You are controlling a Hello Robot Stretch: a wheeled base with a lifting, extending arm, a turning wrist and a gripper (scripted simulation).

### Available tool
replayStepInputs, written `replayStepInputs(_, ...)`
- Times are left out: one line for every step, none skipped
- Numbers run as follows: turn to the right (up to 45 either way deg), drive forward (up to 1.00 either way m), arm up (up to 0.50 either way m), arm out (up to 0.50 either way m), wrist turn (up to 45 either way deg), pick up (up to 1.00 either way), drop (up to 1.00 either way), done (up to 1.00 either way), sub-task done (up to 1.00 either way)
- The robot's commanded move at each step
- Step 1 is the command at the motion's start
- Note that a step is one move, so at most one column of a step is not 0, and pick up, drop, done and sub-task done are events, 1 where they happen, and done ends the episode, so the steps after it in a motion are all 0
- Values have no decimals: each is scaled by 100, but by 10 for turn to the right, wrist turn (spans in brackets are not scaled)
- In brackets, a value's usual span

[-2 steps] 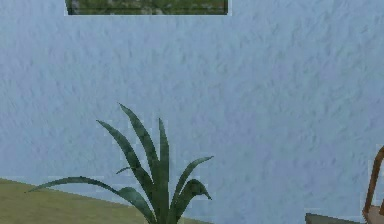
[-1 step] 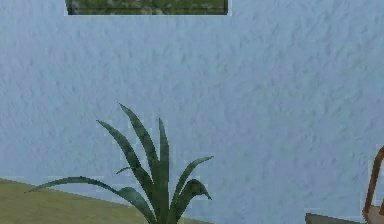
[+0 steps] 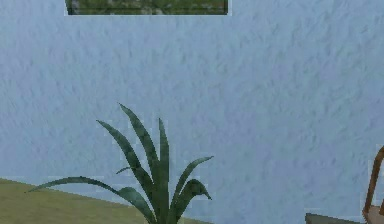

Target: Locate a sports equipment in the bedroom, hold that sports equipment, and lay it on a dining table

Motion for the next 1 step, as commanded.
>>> replayStepInputs(0, 0, 0, 0, 0, 0, 0, 100, 0)
